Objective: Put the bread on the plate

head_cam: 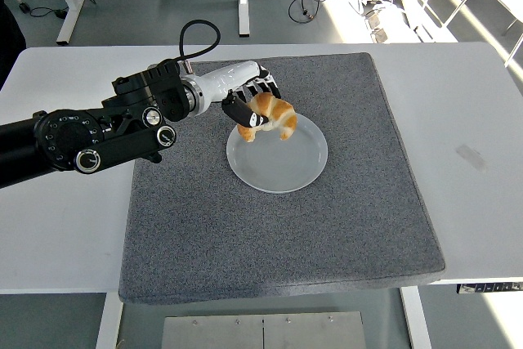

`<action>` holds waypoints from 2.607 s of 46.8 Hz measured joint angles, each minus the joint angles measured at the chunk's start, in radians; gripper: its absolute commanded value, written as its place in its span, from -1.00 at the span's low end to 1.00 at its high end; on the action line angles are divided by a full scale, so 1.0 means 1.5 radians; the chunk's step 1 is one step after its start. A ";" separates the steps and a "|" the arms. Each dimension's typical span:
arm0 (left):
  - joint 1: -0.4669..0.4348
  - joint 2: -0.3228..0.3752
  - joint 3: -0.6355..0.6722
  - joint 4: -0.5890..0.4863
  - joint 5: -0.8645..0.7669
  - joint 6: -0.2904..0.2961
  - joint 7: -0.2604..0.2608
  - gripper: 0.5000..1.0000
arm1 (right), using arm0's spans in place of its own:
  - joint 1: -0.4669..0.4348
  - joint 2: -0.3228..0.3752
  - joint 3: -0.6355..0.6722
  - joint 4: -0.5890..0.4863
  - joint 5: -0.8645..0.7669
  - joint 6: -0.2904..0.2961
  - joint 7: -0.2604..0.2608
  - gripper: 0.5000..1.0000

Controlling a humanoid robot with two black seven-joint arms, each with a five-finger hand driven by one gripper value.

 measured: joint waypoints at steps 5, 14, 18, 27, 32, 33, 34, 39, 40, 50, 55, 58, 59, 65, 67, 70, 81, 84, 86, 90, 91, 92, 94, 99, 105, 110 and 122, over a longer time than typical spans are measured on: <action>0.010 -0.021 0.001 0.022 0.001 0.000 -0.001 -1.00 | 0.000 0.000 0.000 0.000 0.000 0.000 0.000 1.00; 0.021 -0.036 0.002 0.040 0.002 0.000 -0.001 -1.00 | 0.000 0.000 0.000 -0.001 0.000 0.000 0.000 1.00; 0.023 -0.036 0.003 0.041 0.006 0.000 -0.001 -1.00 | 0.000 0.000 0.000 0.000 0.000 0.000 0.000 1.00; 0.034 -0.037 0.003 0.049 0.031 0.000 -0.001 -1.00 | 0.000 0.000 0.000 0.000 0.000 0.000 0.000 1.00; 0.041 -0.038 0.003 0.052 0.033 0.000 -0.001 -1.00 | 0.000 0.000 0.000 0.000 0.000 0.000 0.000 1.00; 0.042 -0.038 0.005 0.053 0.034 0.000 -0.001 -1.00 | 0.000 0.000 0.000 0.000 0.000 0.000 0.000 1.00; 0.043 -0.038 0.009 0.055 0.037 0.000 -0.001 -1.00 | 0.000 0.000 0.000 0.000 0.000 0.000 0.000 1.00; 0.044 -0.047 0.030 0.064 0.041 0.002 -0.001 -1.00 | 0.000 0.000 0.000 0.000 0.000 0.000 0.000 1.00; 0.044 -0.050 0.031 0.066 0.041 0.002 -0.001 -1.00 | 0.000 0.000 0.000 0.000 0.000 0.000 0.000 1.00; 0.045 -0.055 0.027 0.070 0.032 0.003 -0.003 -0.20 | 0.000 0.000 0.000 0.000 0.000 0.000 0.000 1.00; 0.045 -0.056 0.025 0.070 0.031 0.005 -0.003 0.00 | 0.000 0.000 0.000 -0.001 0.000 0.000 0.000 1.00; 0.045 -0.056 0.024 0.070 0.030 0.005 -0.003 0.31 | 0.000 0.000 0.000 -0.001 0.000 0.000 0.000 1.00; 0.045 -0.056 0.023 0.070 0.030 0.005 -0.003 0.40 | 0.000 0.000 0.000 -0.001 0.000 0.000 0.000 1.00; 0.044 -0.055 0.008 0.070 0.030 0.006 -0.004 0.68 | 0.000 0.000 0.000 0.000 0.000 0.000 0.000 1.00; 0.044 -0.054 0.005 0.070 0.030 0.006 -0.004 0.71 | 0.000 0.000 0.000 0.000 0.000 0.000 0.000 1.00; 0.044 -0.054 0.003 0.070 0.029 0.006 -0.004 0.76 | 0.000 0.000 0.000 0.000 0.000 0.000 0.000 1.00; 0.044 -0.050 -0.027 0.070 -0.011 0.010 -0.004 0.76 | 0.000 0.000 0.000 0.000 0.000 0.000 0.000 1.00; 0.044 -0.046 -0.049 0.070 -0.035 0.015 -0.005 0.75 | 0.000 0.000 0.000 0.000 0.000 0.000 0.000 1.00; 0.044 -0.044 -0.063 0.070 -0.048 0.020 -0.007 0.74 | 0.000 0.000 0.000 0.000 0.000 0.000 0.000 1.00; 0.046 -0.036 -0.090 0.070 -0.067 0.039 -0.009 0.73 | 0.000 0.000 0.000 0.000 0.000 0.000 0.000 1.00; 0.047 -0.034 -0.096 0.070 -0.071 0.045 -0.009 0.73 | 0.000 0.000 0.000 0.000 0.000 0.000 0.000 1.00; 0.049 -0.033 -0.103 0.070 -0.077 0.051 -0.009 0.73 | 0.000 0.000 0.000 0.000 0.000 0.000 0.000 1.00; 0.054 -0.032 -0.115 0.070 -0.087 0.062 -0.010 0.72 | 0.000 0.000 0.000 0.000 0.000 0.000 0.000 1.00; 0.073 -0.029 -0.153 0.070 -0.130 0.100 -0.036 0.72 | 0.000 0.000 0.000 0.000 0.000 0.000 0.000 1.00; 0.089 -0.025 -0.187 0.071 -0.182 0.150 -0.081 0.70 | 0.000 0.000 0.000 -0.001 0.000 0.000 0.000 1.00; 0.095 -0.024 -0.216 0.075 -0.229 0.187 -0.111 0.70 | 0.000 0.000 0.000 -0.001 0.000 0.000 0.000 1.00; 0.123 -0.030 -0.286 0.119 -0.347 0.232 -0.218 0.70 | 0.000 0.000 0.000 -0.001 0.000 0.000 0.000 1.00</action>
